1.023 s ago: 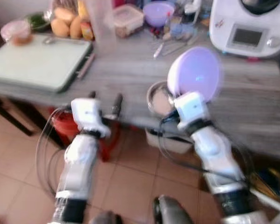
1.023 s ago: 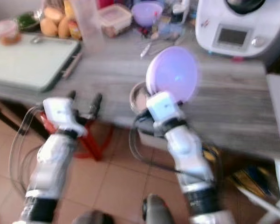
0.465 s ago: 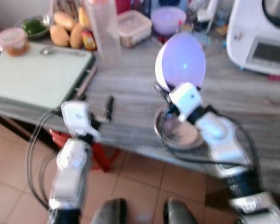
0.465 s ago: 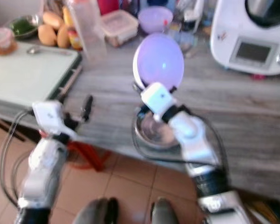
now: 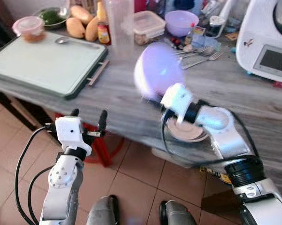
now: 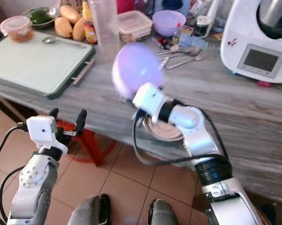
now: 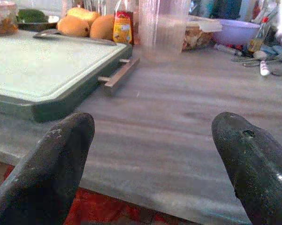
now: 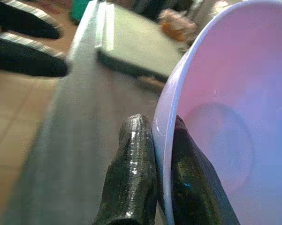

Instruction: Setting the table

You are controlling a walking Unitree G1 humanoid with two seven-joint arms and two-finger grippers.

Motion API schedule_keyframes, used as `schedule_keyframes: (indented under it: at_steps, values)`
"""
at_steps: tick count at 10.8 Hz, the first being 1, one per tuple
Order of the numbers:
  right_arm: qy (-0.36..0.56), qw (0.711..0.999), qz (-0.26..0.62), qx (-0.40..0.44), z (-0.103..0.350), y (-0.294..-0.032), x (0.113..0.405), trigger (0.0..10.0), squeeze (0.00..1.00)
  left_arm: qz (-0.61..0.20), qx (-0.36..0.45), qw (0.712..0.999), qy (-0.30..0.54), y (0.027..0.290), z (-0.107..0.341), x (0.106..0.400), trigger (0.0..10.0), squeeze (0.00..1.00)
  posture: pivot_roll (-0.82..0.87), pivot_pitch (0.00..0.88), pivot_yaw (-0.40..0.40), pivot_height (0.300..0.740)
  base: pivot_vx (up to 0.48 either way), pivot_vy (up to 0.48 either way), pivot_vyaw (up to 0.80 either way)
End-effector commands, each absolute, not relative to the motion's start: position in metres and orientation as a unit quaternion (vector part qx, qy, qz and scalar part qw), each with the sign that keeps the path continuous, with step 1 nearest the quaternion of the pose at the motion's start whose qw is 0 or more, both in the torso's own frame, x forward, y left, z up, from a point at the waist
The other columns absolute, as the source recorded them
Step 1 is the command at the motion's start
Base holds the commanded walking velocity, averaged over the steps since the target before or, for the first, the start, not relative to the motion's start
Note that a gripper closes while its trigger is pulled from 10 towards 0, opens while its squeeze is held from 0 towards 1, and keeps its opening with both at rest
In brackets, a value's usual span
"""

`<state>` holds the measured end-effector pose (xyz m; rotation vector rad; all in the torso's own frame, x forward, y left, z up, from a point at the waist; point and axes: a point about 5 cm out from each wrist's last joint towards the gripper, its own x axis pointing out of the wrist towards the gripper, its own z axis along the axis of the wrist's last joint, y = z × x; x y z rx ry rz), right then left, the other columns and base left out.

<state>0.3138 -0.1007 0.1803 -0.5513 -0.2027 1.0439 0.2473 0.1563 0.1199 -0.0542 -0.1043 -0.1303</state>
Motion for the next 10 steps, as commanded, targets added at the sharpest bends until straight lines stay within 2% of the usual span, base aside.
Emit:
schedule_keyframes:
  at_steps: [1, 6, 10]
  values:
    - [-0.077, 0.813, 0.513, -0.266, 0.179, -0.102, 0.31, 10.0, 0.0, -0.064, -0.022, 0.996, -0.054, 0.156, 0.123, 0.247, 10.0, 0.0, 0.02, 0.192, 0.001, 0.74, 0.0, 0.0, 0.0]
    - [-0.015, 0.794, 0.525, -0.307, 0.166, -0.121, 0.305, 10.0, 0.0, -0.079, -0.024, 0.996, -0.045, 0.152, 0.121, 0.247, 10.0, 0.0, 0.0, 0.194, 0.004, 0.74, 0.0, 0.0, 0.0]
    - [-0.019, 0.788, 0.519, -0.331, 0.164, -0.121, 0.309, 10.0, 0.0, -0.078, -0.023, 0.996, -0.044, 0.153, 0.121, 0.247, 10.0, 0.0, 0.01, 0.192, 0.003, 0.74, 0.0, 0.0, 0.0]
